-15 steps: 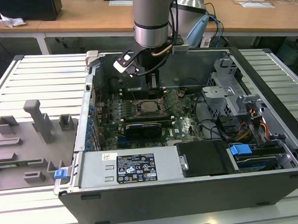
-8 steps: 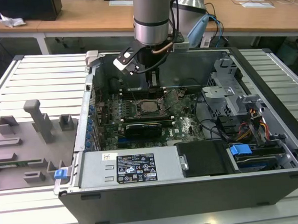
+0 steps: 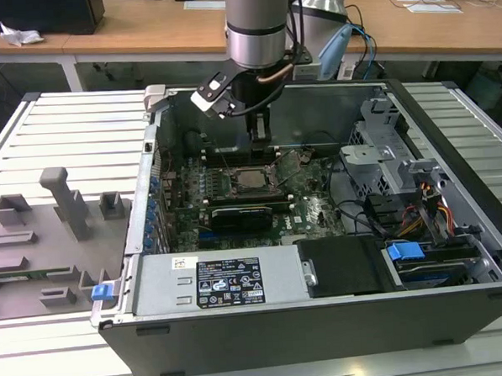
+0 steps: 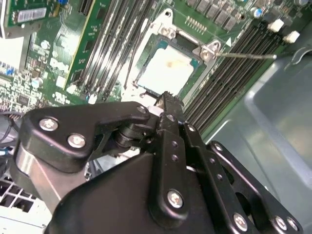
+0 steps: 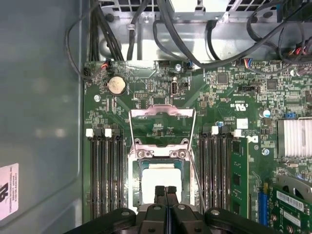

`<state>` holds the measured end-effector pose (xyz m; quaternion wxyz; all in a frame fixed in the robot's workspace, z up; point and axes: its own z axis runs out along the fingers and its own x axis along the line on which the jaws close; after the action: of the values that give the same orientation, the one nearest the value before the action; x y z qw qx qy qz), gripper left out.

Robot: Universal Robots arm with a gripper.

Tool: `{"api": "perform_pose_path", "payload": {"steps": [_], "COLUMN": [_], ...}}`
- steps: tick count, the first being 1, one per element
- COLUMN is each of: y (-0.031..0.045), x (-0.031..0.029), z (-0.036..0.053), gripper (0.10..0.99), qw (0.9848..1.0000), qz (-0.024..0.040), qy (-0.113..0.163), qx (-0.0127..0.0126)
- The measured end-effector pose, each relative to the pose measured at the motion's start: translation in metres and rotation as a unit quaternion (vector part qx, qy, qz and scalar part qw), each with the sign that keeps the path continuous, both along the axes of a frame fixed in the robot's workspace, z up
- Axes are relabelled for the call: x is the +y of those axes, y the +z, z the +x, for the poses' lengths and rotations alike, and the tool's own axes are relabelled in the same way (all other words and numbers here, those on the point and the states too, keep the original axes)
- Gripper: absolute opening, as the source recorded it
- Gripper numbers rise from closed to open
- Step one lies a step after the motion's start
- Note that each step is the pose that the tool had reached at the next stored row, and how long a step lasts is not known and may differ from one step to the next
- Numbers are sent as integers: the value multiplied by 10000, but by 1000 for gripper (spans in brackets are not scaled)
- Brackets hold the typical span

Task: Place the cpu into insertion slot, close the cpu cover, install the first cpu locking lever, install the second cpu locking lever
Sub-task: 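Close the cpu cover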

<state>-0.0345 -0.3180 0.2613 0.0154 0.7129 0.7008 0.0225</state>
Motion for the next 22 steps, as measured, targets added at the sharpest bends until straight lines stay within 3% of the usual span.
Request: {"api": "perform_pose_path", "payload": {"steps": [8,22], "y": [15,44], "x": [0,0], "z": [134,233], "gripper": [106,106], "qw": [10000,10000], "qz": [0,0], "qy": [0,-2], "qx": [9,9]}}
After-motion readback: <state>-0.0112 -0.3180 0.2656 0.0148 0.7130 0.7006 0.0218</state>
